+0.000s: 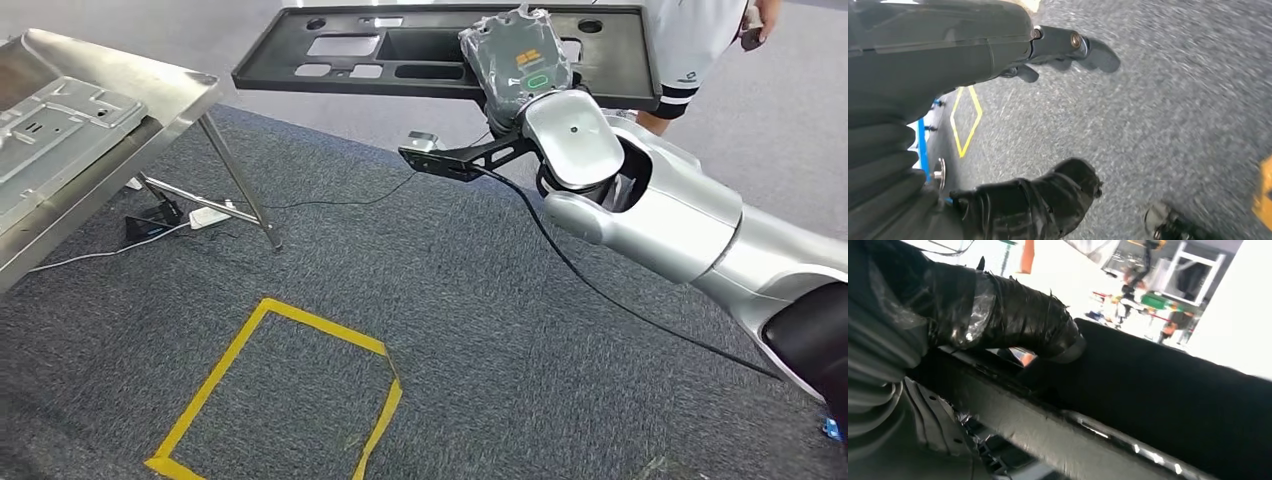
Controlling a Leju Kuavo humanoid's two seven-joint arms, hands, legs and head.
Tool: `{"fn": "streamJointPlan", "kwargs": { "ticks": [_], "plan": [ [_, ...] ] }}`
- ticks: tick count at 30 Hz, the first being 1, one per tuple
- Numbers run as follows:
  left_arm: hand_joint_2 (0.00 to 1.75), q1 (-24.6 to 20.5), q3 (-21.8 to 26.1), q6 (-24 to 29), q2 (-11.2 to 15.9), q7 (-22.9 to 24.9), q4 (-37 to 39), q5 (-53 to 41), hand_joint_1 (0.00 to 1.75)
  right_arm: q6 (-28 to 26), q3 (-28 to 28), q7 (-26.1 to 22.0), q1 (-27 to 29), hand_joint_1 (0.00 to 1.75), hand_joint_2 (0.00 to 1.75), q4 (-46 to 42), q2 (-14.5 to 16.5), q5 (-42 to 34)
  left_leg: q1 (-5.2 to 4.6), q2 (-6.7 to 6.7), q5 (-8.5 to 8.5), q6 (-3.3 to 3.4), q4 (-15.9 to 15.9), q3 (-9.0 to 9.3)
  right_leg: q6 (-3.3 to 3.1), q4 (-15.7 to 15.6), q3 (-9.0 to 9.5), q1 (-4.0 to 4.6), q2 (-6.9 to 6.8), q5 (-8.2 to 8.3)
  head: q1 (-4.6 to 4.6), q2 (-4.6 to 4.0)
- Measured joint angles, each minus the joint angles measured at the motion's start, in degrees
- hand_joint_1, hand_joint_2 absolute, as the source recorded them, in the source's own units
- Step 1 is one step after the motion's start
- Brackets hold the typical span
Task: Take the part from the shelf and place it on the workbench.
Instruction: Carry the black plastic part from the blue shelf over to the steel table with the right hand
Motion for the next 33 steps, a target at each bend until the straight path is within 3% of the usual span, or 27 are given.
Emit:
{"fn": "streamJointPlan", "kwargs": {
  "ticks": [1,2,4,5,6,8,10,12,13,15,17,19,20,22,24,26,28,30,32,33],
  "plan": [
    [1.75,0.0,0.1,-0.1,0.0,0.2,0.0,0.0,0.0,0.0,0.0,0.0,0.0,1.75,1.75,0.0,0.0,0.0,-0.04,1.66,-1.64,-0.17,3.2,-1.45,-0.24,-0.1,0.13,0.21,-0.57,0.0,-0.19,0.0],
    [1.75,-0.1,0.2,-0.2,0.0,0.4,0.0,0.1,0.0,0.0,0.0,0.0,-0.1,1.75,1.75,0.0,0.0,0.1,0.01,2.48,-3.2,-0.25,6.8,-3.13,-0.41,-0.2,0.19,0.43,-1.15,-0.04,-0.27,0.01],
    [1.75,-0.1,0.5,-1.2,-0.1,1.0,0.0,0.8,0.0,0.0,0.0,-0.1,0.0,1.75,1.75,0.0,0.0,0.2,0.04,2.94,-4.19,-0.09,11.0,-5.21,-0.61,-0.2,0.29,0.78,-2.37,-0.21,-0.31,0.01],
    [1.75,-0.2,0.7,-1.9,-0.1,1.5,0.0,1.4,0.0,0.0,0.0,-0.1,0.1,1.75,1.75,-0.1,0.0,0.2,-0.01,3.05,-3.21,0.14,10.2,-4.83,-0.69,-0.2,0.39,0.94,-3.0,-0.33,-0.3,0.01],
    [1.75,-0.1,1.0,-2.6,-0.2,1.8,0.0,1.9,0.0,0.0,0.0,-0.2,0.1,1.75,1.75,-0.1,0.0,0.3,-0.16,3.4,-1.41,0.46,7.3,-3.37,-0.73,-0.2,0.57,1.07,-3.63,-0.49,-0.29,0.01],
    [1.75,-0.2,1.6,-3.0,-0.3,2.4,0.0,2.4,0.0,0.0,0.0,-0.2,0.1,1.75,1.75,-0.1,0.0,0.4,-0.97,5.55,1.49,1.24,-0.1,0.52,-0.63,-0.2,1.03,1.33,-4.85,-0.85,-0.27,0.01],
    [1.75,-0.3,2.0,-2.9,-0.3,2.6,0.0,2.5,0.0,0.0,0.0,-0.2,0.1,1.75,1.75,-0.1,0.0,0.6,-1.92,7.15,2.05,1.87,-3.8,2.47,-0.3,-0.4,1.31,1.51,-5.97,-1.06,-0.25,0.0],
    [1.75,-0.4,2.3,-3.0,-0.2,2.9,0.0,2.5,0.0,0.0,-0.1,-0.3,0.2,1.75,1.75,-0.1,0.1,0.6,-2.24,6.32,2.08,2.3,-4.5,2.78,0.19,-0.7,1.67,1.57,-7.19,-1.22,-0.26,0.0],
    [1.75,-0.4,2.5,-3.1,-0.2,2.9,0.0,2.5,0.0,0.0,-0.1,-0.4,0.3,1.75,1.75,-0.1,0.1,0.6,-2.12,5.68,2.26,2.5,-5.0,3.13,0.47,-0.6,1.83,1.45,-7.0,-1.51,-0.23,0.01],
    [1.75,-0.3,2.9,-3.3,-0.2,2.9,0.0,2.5,0.0,0.1,-0.1,-0.5,0.2,1.75,1.75,-0.1,0.2,0.7,-1.63,4.58,2.68,3.07,-6.1,3.97,0.88,2.3,0.76,1.24,-4.38,-3.35,-0.27,0.01],
    [1.75,-0.4,3.2,-3.4,-0.3,2.9,0.0,2.5,0.0,0.1,-0.1,-0.6,0.3,1.75,1.75,0.0,0.2,0.7,-1.29,3.44,2.81,3.42,-6.4,4.3,1.09,9.2,-2.83,1.0,-1.22,-6.43,-0.27,0.01],
    [1.75,-0.6,3.4,-3.5,-0.3,2.9,0.0,2.5,0.0,0.2,-0.1,-0.7,0.7,1.75,1.75,0.0,0.1,0.7,-1.12,1.92,2.76,3.48,-6.3,4.31,1.41,14.5,-6.06,0.78,-0.46,-7.59,-0.22,0.01],
    [1.75,-0.7,3.5,-3.5,-0.3,2.8,0.0,2.5,0.0,0.3,-0.1,-0.8,0.9,1.75,1.75,0.0,0.1,0.7,-1.0,1.09,2.71,3.42,-6.2,4.3,1.6,14.5,-6.4,0.62,-0.41,-6.66,-0.2,0.01],
    [1.75,-0.6,3.6,-3.6,-0.4,2.9,0.0,2.4,0.0,0.3,-0.1,-0.8,0.9,1.75,1.75,0.0,0.1,0.7,-0.67,-0.61,2.36,2.92,-5.5,4.21,2.1,8.4,-4.04,0.05,0.37,-2.49,-0.19,0.0],
    [1.75,-0.6,3.7,-3.4,-0.4,3.3,0.0,2.2,0.0,0.4,-0.1,-0.8,0.7,1.75,1.75,0.0,0.1,0.8,-0.47,-2.08,1.83,2.07,-4.2,3.45,2.56,2.1,-1.27,-0.57,2.86,-0.1,-0.22,0.0],
    [1.75,-0.5,3.7,-2.9,-0.3,4.0,0.0,1.9,0.0,0.4,-0.1,-0.9,0.8,1.75,1.75,0.0,0.2,0.8,-0.26,-3.32,1.81,1.28,-3.7,2.53,2.32,0.6,-0.6,-0.48,3.88,-0.19,-0.28,0.0],
    [1.75,-0.3,3.7,-2.6,-0.4,4.6,0.0,1.7,0.0,0.4,-0.1,-1.0,0.8,1.75,1.75,0.0,0.3,0.8,0.05,-4.12,2.03,0.63,-3.8,2.09,1.47,0.3,-0.44,-0.29,2.42,0.06,-0.25,0.0],
    [1.75,-0.1,3.7,-2.4,-0.5,5.1,0.0,1.6,0.0,0.5,-0.1,-1.0,0.6,1.75,1.75,0.1,0.5,0.8,-0.02,-1.82,0.77,0.05,-1.6,0.98,0.67,-0.4,0.07,-0.36,1.01,0.3,-0.59,0.0],
    [1.75,-0.2,3.7,-2.2,-0.6,5.3,0.0,1.6,0.0,0.6,-0.1,-1.0,0.4,1.75,1.75,0.1,0.6,0.9,-0.07,1.65,-2.13,-0.4,4.4,-1.97,0.22,-0.7,0.42,-0.2,-0.34,0.32,-0.99,0.0],
    [1.75,-0.3,3.8,-2.1,-0.5,5.4,0.0,1.5,0.0,0.6,-0.1,-1.0,0.3,1.75,1.75,0.1,0.6,0.9,0.03,2.44,-3.4,-0.54,7.8,-3.74,0.12,-0.8,0.46,-0.1,-1.04,0.26,-1.01,0.0]
  ]
}}
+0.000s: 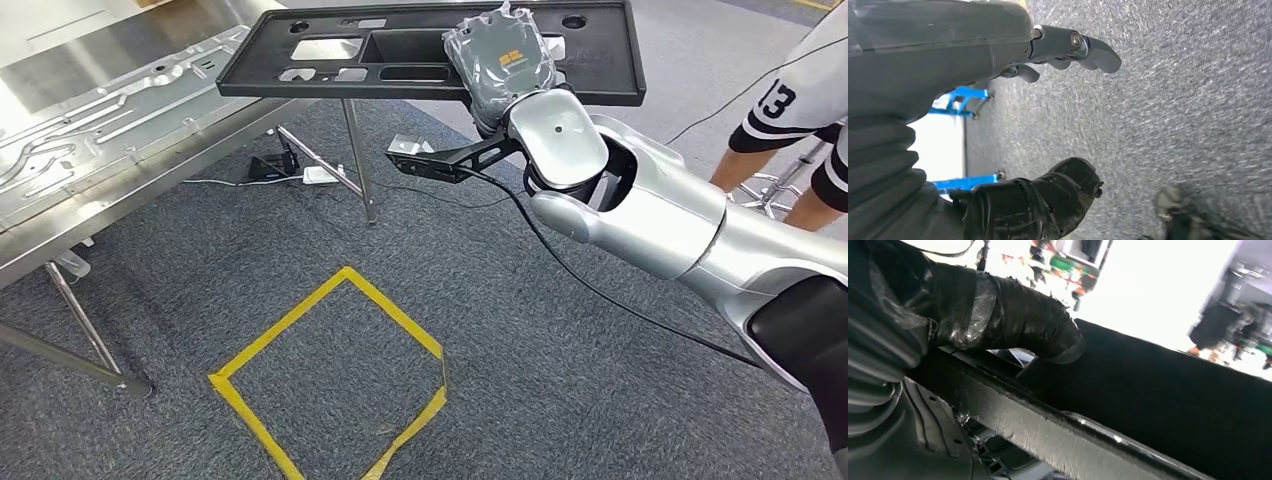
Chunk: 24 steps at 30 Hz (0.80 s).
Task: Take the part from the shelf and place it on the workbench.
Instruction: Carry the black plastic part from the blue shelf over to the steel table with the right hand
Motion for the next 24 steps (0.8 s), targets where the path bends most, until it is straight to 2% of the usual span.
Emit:
{"fn": "streamJointPlan", "kwargs": {
  "ticks": [1,2,3,4,6,8,10,11,13,14,15,16,17,18,19,21,23,24],
  "plan": [
    [1.75,-0.1,0.0,0.0,0.0,0.1,0.0,0.0,0.0,0.0,0.0,0.0,0.0,1.75,1.75,0.0,0.0,0.0,0.06,0.4,-0.61,-0.06,2.4,-1.31,-0.04,0.0,0.02,0.08,-0.69,-0.08,-0.02,0.01],
    [1.75,-0.1,0.0,0.0,0.0,0.2,0.0,-0.1,0.0,0.1,0.0,-0.1,0.1,1.75,1.75,0.0,0.1,0.0,0.09,0.58,-0.31,-0.05,3.0,-1.72,-0.06,0.0,0.05,0.13,-1.37,-0.17,-0.04,0.01],
    [1.75,0.0,0.0,0.0,0.0,0.3,0.0,-0.1,0.0,0.1,0.0,-0.1,0.1,1.75,1.75,0.0,0.2,0.0,0.09,0.74,1.02,0.05,1.3,-0.96,-0.02,0.0,0.14,0.17,-2.03,-0.3,-0.03,0.01],
    [1.75,0.0,0.0,0.0,0.0,0.4,0.0,-0.1,0.0,0.1,0.0,-0.1,0.1,1.75,1.75,0.0,0.2,0.0,0.05,1.21,2.96,0.23,-2.0,0.75,0.06,0.0,0.29,0.23,-2.66,-0.44,-0.04,0.01],
    [1.75,0.0,0.1,0.1,0.0,0.4,0.0,-0.1,0.0,0.1,0.0,-0.1,-0.1,1.75,1.75,0.0,0.3,0.0,-0.57,3.37,5.7,0.78,-9.3,4.52,0.41,0.0,0.61,0.49,-3.81,-0.8,-0.01,0.0],
    [1.75,-0.2,0.2,0.1,0.1,0.5,0.0,-0.1,0.0,0.1,0.0,-0.1,-0.4,1.75,1.75,0.1,0.3,0.0,-1.3,4.58,5.91,1.41,-12.1,5.96,0.92,-0.1,0.85,0.8,-4.85,-1.08,0.03,-0.01],
    [1.75,-0.3,0.3,0.2,0.1,0.5,0.0,-0.1,0.0,0.1,0.0,-0.1,-0.5,1.75,1.75,0.1,0.4,0.0,-1.27,3.48,5.91,2.06,-12.6,6.26,1.52,-0.3,1.24,0.9,-5.74,-1.4,0.06,0.0],
    [1.75,-0.2,0.4,0.2,0.1,0.5,0.0,-0.1,0.0,0.1,0.0,-0.1,-0.5,1.75,1.75,0.1,0.5,0.0,-1.13,2.87,6.01,2.36,-12.9,6.6,1.78,0.1,1.31,0.82,-5.18,-1.83,0.18,0.0],
    [1.75,-0.2,0.5,0.2,0.1,0.5,0.0,-0.1,0.0,0.1,0.0,-0.1,-0.6,1.75,1.75,0.1,0.6,0.0,-0.78,1.83,6.19,3.1,-13.6,7.33,2.0,3.8,-0.31,0.64,-2.34,-4.01,0.46,0.0],
    [1.75,-0.3,0.6,0.2,0.1,0.5,0.0,-0.1,0.0,0.1,0.0,-0.1,-0.6,1.75,1.75,0.2,0.6,0.0,-0.81,1.3,6.16,3.34,-13.7,7.46,1.96,7.4,-2.12,0.6,-0.77,-5.55,0.63,0.0],
    [1.75,-0.3,0.7,0.2,0.1,0.6,0.0,-0.1,0.0,0.2,0.0,-0.2,-0.5,1.75,1.75,0.2,0.6,0.0,-0.81,0.68,6.1,3.56,-13.7,7.5,1.96,11.3,-4.33,0.59,0.1,-6.95,0.66,0.0],
    [1.75,-0.4,0.7,0.2,0.1,0.6,0.0,-0.1,0.0,0.2,0.0,-0.2,-0.3,1.75,1.75,0.2,0.6,0.0,-0.81,-0.05,6.03,3.69,-13.6,7.52,2.03,14.3,-6.22,0.57,0.49,-7.6,0.68,0.0],
    [1.75,-0.5,0.7,0.2,0.1,0.8,0.0,-0.1,0.0,0.2,0.0,-0.2,-0.1,1.75,1.75,0.2,0.6,0.0,-0.8,-0.87,5.95,3.73,-13.4,7.53,2.12,15.6,-7.36,0.53,0.62,-7.26,0.69,-0.01],
    [1.75,-0.5,0.7,0.2,0.1,0.9,0.0,-0.2,0.0,0.2,0.0,-0.2,0.0,1.75,1.75,0.3,0.6,0.0,-0.77,-1.7,5.82,3.7,-13.2,7.53,2.18,14.6,-7.38,0.44,0.72,-5.8,0.68,-0.01],
    [1.75,-0.5,0.7,0.3,0.1,1.0,0.0,-0.3,0.0,0.2,0.0,-0.2,0.0,1.75,1.75,0.3,0.6,0.0,-0.71,-2.53,5.62,3.57,-12.9,7.53,2.22,11.7,-6.4,0.3,1.01,-3.61,0.7,-0.01],
    [1.75,-0.4,0.7,0.5,0.1,1.3,0.0,-0.6,0.0,0.2,0.0,-0.2,-0.1,1.75,1.75,0.4,0.6,0.0,-0.64,-4.02,5.04,3.06,-11.9,7.18,2.24,4.7,-3.52,-0.15,3.18,-0.36,0.64,-0.01],
    [1.75,-0.4,0.8,0.8,0.1,1.4,0.0,-0.9,0.0,0.2,0.0,-0.4,-0.1,1.75,1.75,0.5,0.6,0.0,-0.46,-5.16,4.78,2.4,-11.3,6.52,2.1,1.5,-2.07,-0.23,4.77,0.21,0.69,0.0],
    [1.75,-0.4,0.8,0.9,0.1,1.4,0.0,-1.0,0.0,0.1,0.0,-0.6,0.0,1.75,1.75,0.5,0.7,-0.1,-0.35,-5.66,4.85,2.03,-11.2,6.27,1.91,1.2,-1.92,-0.05,4.56,0.17,0.76,0.01]
  ]
}}
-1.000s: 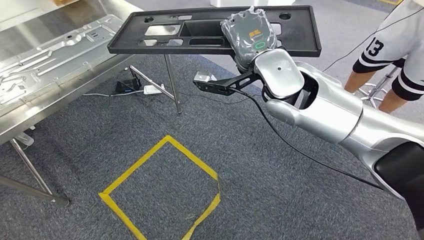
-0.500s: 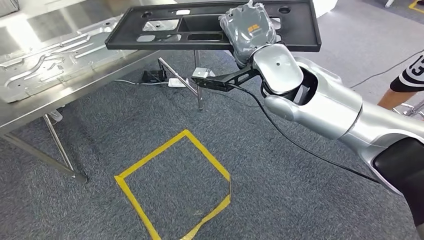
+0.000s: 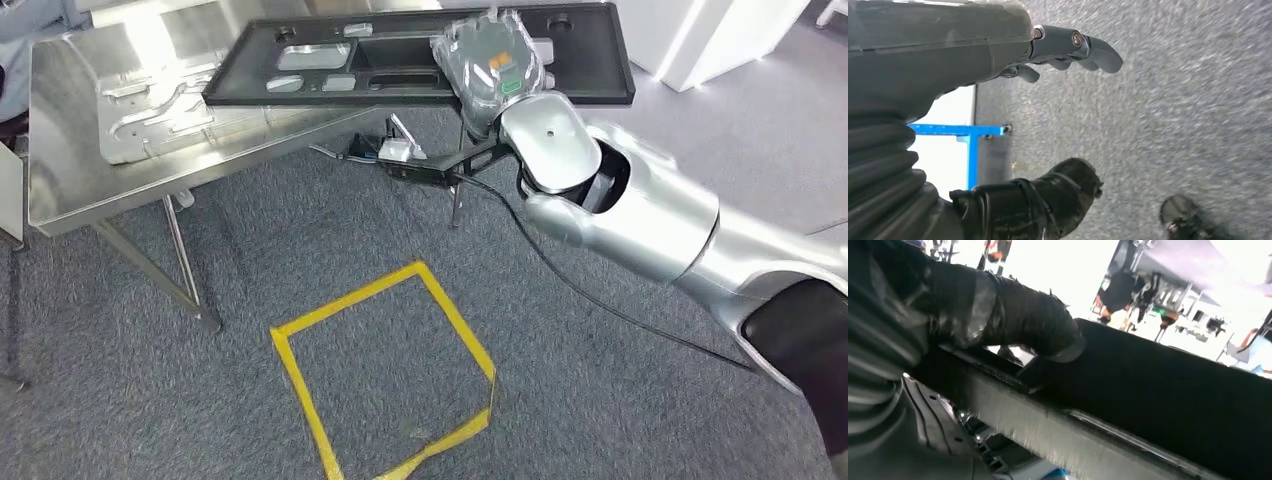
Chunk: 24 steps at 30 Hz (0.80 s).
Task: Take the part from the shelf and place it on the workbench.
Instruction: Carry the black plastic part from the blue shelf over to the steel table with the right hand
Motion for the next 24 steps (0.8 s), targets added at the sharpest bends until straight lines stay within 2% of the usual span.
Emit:
{"fn": "streamJointPlan", "kwargs": {
  "ticks": [1,2,3,5,7,8,9,10,12,13,14,18,19,20,22,23,24],
  "plan": [
    [1.75,0.1,0.0,0.1,0.0,0.0,0.0,-0.1,0.0,-0.1,0.0,-0.3,0.1,1.75,1.75,0.1,0.1,-0.1,0.18,-0.26,0.11,-0.32,-0.2,-0.08,-0.34,-0.1,0.13,0.07,-0.51,0.13,0.11,0.0],
    [1.75,0.2,0.0,0.2,0.0,0.0,0.0,-0.1,0.0,-0.2,0.0,-0.6,0.1,1.75,1.75,0.1,0.3,-0.3,0.17,0.33,0.02,-0.69,-0.1,-0.14,-0.67,-0.5,0.41,0.06,-0.94,0.25,0.1,0.0],
    [1.75,0.3,0.0,0.2,-0.1,0.1,0.0,-0.1,0.0,-0.4,0.0,-0.8,0.1,1.75,1.75,0.1,0.4,-0.4,0.12,1.53,-0.49,-1.1,0.6,-0.45,-1.03,-0.9,0.78,-0.04,-1.4,0.36,-0.02,0.0],
    [1.75,0.2,0.0,0.3,-0.2,0.1,0.0,-0.2,0.0,-0.5,0.0,-1.2,0.0,1.75,1.75,0.2,0.6,-0.2,0.1,4.65,-3.0,-1.77,5.3,-2.61,-1.53,-1.5,1.48,-0.16,-2.22,0.42,-0.31,-0.01],
    [1.75,0.0,0.0,0.4,-0.1,0.1,0.0,-0.3,0.0,-0.6,0.0,-1.5,0.1,1.75,1.75,0.2,0.6,0.0,0.44,5.9,-5.56,-2.2,12.0,-6.11,-1.75,-1.5,1.75,-0.16,-3.0,0.21,-0.46,-0.01],
    [1.75,0.0,0.0,0.4,-0.1,0.1,0.0,-0.3,0.0,-0.6,0.0,-1.7,0.3,1.75,1.75,0.2,0.7,0.1,0.63,6.1,-5.72,-2.36,13.8,-7.17,-1.74,-1.5,1.87,-0.19,-3.33,0.07,-0.52,-0.01],
    [1.75,0.0,0.0,0.4,-0.1,0.2,0.0,-0.4,0.0,-0.6,0.0,-1.8,0.4,1.75,1.75,0.3,0.8,0.1,0.81,6.23,-4.76,-2.49,13.3,-7.13,-1.63,-1.5,2.0,-0.26,-3.58,-0.06,-0.55,-0.01],
    [1.75,0.0,0.0,0.5,-0.1,0.3,0.0,-0.4,0.0,-0.6,0.1,-1.9,0.5,1.75,1.75,0.3,0.9,0.1,0.95,6.34,-2.94,-2.56,10.7,-5.96,-1.46,-1.5,2.18,-0.33,-3.78,-0.21,-0.55,-0.01],
    [1.75,0.0,0.0,0.5,-0.1,0.6,0.0,-0.7,0.0,-0.6,0.1,-2.0,0.5,1.75,1.75,0.3,1.1,0.1,0.95,6.57,0.55,-2.44,2.8,-2.02,-0.94,-1.6,2.55,-0.34,-4.09,-0.54,-0.57,-0.01],
    [1.75,0.0,0.0,0.6,-0.1,0.8,0.0,-0.8,0.0,-0.5,0.1,-2.0,0.5,1.75,1.75,0.4,1.2,0.1,0.81,6.6,1.33,-2.23,0.1,-0.61,-0.66,-1.6,2.66,-0.28,-4.2,-0.66,-0.53,-0.01],
    [1.75,0.0,0.0,0.7,-0.1,1.0,0.0,-1.0,0.0,-0.5,0.1,-2.0,0.5,1.75,1.75,0.4,1.3,0.2,0.64,6.58,1.42,-1.96,-1.3,0.12,-0.34,-1.7,2.74,-0.22,-4.27,-0.74,-0.52,-0.01],
    [1.75,0.0,-0.1,1.3,-0.1,1.3,0.0,-2.7,0.0,-0.5,0.1,-2.0,0.5,1.75,1.75,0.5,1.5,0.2,0.51,6.41,1.27,-0.6,-2.3,0.98,0.95,-1.5,2.89,-0.2,-4.34,-1.41,-0.39,-0.01],
    [1.75,0.1,-0.3,1.4,-0.1,1.2,0.0,-3.4,0.0,-0.5,0.1,-2.0,0.5,1.75,1.75,0.6,1.5,0.2,0.58,6.41,1.35,-0.2,-2.7,1.34,1.03,0.2,2.08,-0.2,-4.3,-2.37,-0.31,-0.01],
    [1.75,0.0,-0.5,1.5,-0.1,1.2,0.0,-4.0,0.0,-0.5,0.1,-2.1,0.4,1.75,1.75,0.6,1.5,0.2,0.64,6.42,1.33,0.15,-2.9,1.61,0.97,3.2,0.54,-0.13,-4.22,-3.74,-0.23,-0.01],
    [1.75,0.0,-0.9,1.5,-0.1,1.1,0.0,-4.4,0.0,-0.5,0.1,-2.3,0.6,1.75,1.75,0.9,1.6,0.3,0.47,6.37,1.08,0.7,-2.9,1.84,0.81,10.6,-3.65,0.14,-4.06,-6.3,-0.17,-0.01],
    [1.75,-0.1,-1.0,1.5,-0.1,1.1,0.0,-4.5,0.0,-0.6,0.1,-2.4,0.8,1.75,1.75,1.1,1.6,0.3,0.38,6.28,0.9,0.86,-2.8,1.96,0.76,12.9,-5.22,0.23,-4.01,-6.47,-0.18,-0.01],
    [1.75,0.0,-1.1,1.5,-0.1,1.1,0.0,-4.6,0.0,-0.6,0.2,-2.5,0.9,1.75,1.75,1.3,1.6,0.3,0.32,6.17,0.7,0.91,-2.7,2.09,0.69,13.1,-5.84,0.26,-3.99,-5.59,-0.18,-0.01]
  ]
}}
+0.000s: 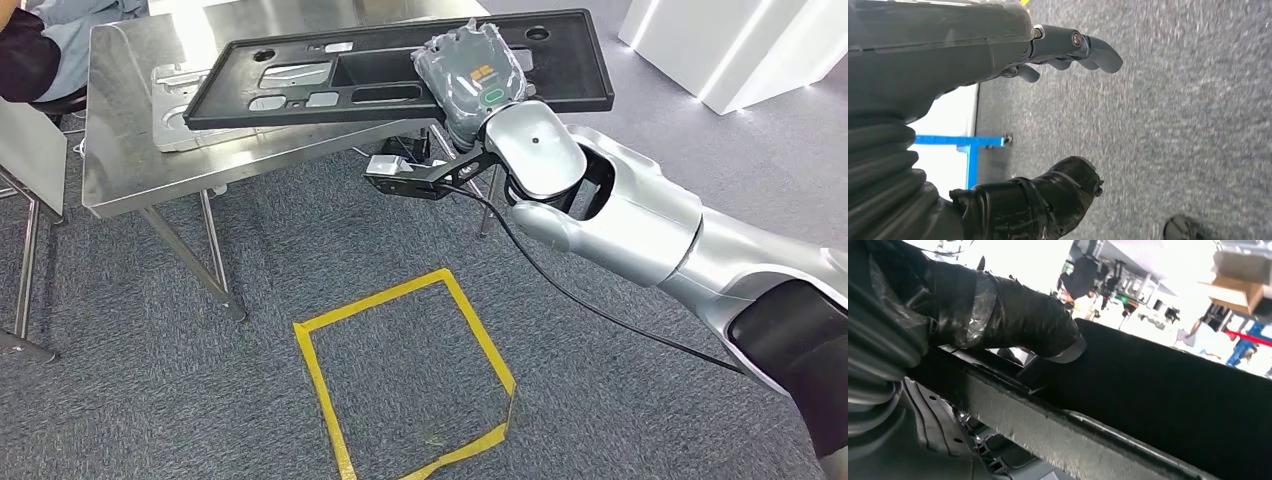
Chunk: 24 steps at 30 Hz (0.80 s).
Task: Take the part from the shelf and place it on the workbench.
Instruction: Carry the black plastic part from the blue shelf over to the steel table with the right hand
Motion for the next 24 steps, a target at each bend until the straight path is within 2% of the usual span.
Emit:
{"fn": "streamJointPlan", "kwargs": {
  "ticks": [1,2,4,5,8,10,11,13,14,15,16,18,19,21,24],
  "plan": [
    [1.75,0.0,-0.1,0.0,0.0,0.0,0.0,0.0,0.0,0.0,0.0,0.0,0.1,1.75,1.75,0.2,0.0,0.0,-0.03,-0.13,-0.25,-0.04,0.2,0.13,-0.1,-2.0,0.47,0.0,0.0,1.8,0.01,0.01],
    [1.75,0.1,-0.2,0.0,0.0,0.0,0.0,-0.1,0.0,0.0,0.0,0.0,0.1,1.75,1.75,0.3,0.0,0.1,-0.04,-0.27,-0.57,-0.17,0.5,0.23,-0.24,-5.5,1.82,-0.01,-0.01,4.09,0.02,0.01],
    [1.75,0.1,-0.2,0.0,0.0,0.0,0.0,-0.1,0.0,-0.1,0.0,-0.2,0.0,1.75,1.75,0.5,0.1,0.3,-0.25,-0.47,-1.29,-0.69,1.3,0.11,-0.63,-11.8,4.64,0.11,0.04,6.58,-0.03,0.01],
    [1.75,0.1,-0.3,0.0,0.0,0.0,0.0,-0.1,0.0,-0.2,0.0,-0.2,-0.1,1.75,1.75,0.6,0.1,0.3,-0.34,-0.54,-1.53,-0.97,1.6,0.0,-0.86,-13.4,5.4,0.22,0.08,6.85,-0.08,0.01],
    [1.75,0.1,-0.3,0.0,0.0,0.0,0.0,-0.1,0.0,-0.2,0.0,-0.5,-0.1,1.75,1.75,1.0,0.3,0.5,-0.31,-0.59,-1.81,-1.76,1.6,-0.02,-1.76,-14.0,5.82,0.34,0.09,6.61,-0.07,0.01],
    [1.75,0.2,-0.3,0.0,-0.1,0.0,0.0,-0.2,0.0,-0.2,0.0,-0.5,-0.1,1.75,1.75,1.2,0.4,0.6,-0.2,-0.35,-3.05,-2.43,3.5,-0.71,-2.38,-14.5,6.39,0.04,0.01,6.62,-0.17,0.01],
    [1.75,0.2,-0.3,0.0,-0.1,0.1,0.0,-0.2,0.0,-0.2,0.0,-0.6,-0.1,1.75,1.75,1.3,0.5,0.7,-0.11,-0.18,-4.31,-2.77,6.0,-1.91,-2.62,-14.6,6.69,-0.06,-0.03,6.56,-0.25,0.01],
    [1.75,0.2,-0.3,0.0,0.0,0.1,0.0,-0.3,0.0,-0.2,0.0,-0.6,0.0,1.75,1.75,1.5,0.7,0.7,0.05,0.03,-6.99,-3.31,13.0,-5.59,-2.92,-14.7,7.03,-0.06,-0.02,6.3,-0.32,0.01],
    [1.75,0.2,-0.3,0.0,0.0,0.1,0.0,-0.3,0.0,-0.2,0.0,-0.7,0.1,1.75,1.75,1.6,0.8,0.7,0.1,0.08,-7.49,-3.43,15.5,-7.18,-2.95,-14.7,7.16,-0.04,-0.02,6.14,-0.35,0.0],
    [1.75,0.2,-0.3,0.1,0.0,0.1,0.0,-0.4,0.0,-0.2,0.0,-0.7,0.2,1.75,1.75,1.7,0.8,0.7,0.11,0.11,-6.9,-3.44,16.1,-7.89,-2.92,-14.7,7.34,-0.04,-0.01,5.98,-0.34,0.0],
    [1.75,0.2,-0.3,0.1,0.0,0.1,0.0,-0.4,0.0,-0.2,0.0,-0.7,0.3,1.75,1.75,1.7,0.9,0.7,0.11,0.13,-5.34,-3.32,14.6,-7.53,-2.87,-14.7,7.58,-0.03,0.0,5.8,-0.34,-0.01],
    [1.75,0.3,-0.3,0.0,0.1,0.1,0.0,-0.4,0.0,-0.2,0.0,-0.7,0.3,1.75,1.75,1.9,0.9,0.8,0.03,0.14,-1.22,-2.73,7.3,-4.34,-2.67,-14.8,8.2,-0.01,0.02,5.38,-0.31,0.01],
    [1.75,0.3,-0.3,0.0,0.1,0.1,0.0,-0.4,0.0,-0.2,0.0,-0.7,0.2,1.75,1.75,2.0,1.0,0.8,-0.16,0.16,0.01,-2.35,3.9,-2.69,-2.5,-14.8,8.42,0.09,0.03,5.22,-0.32,0.01],
    [1.75,0.2,-0.3,0.1,0.2,0.1,0.0,-0.5,0.0,-0.2,0.0,-0.7,0.1,1.75,1.75,2.1,1.1,0.8,-0.58,0.17,0.41,-1.7,0.9,-1.12,-1.98,-15.2,8.6,0.12,0.01,5.13,-0.29,0.01],
    [1.75,0.2,-0.3,0.1,0.3,0.1,0.0,-0.7,0.0,-0.3,0.0,-0.8,0.1,1.75,1.75,2.3,1.3,0.8,-0.55,0.15,0.61,-0.91,-0.5,-0.16,-1.02,-15.5,8.87,0.2,0.02,4.88,-0.23,0.01]
  ]
}}
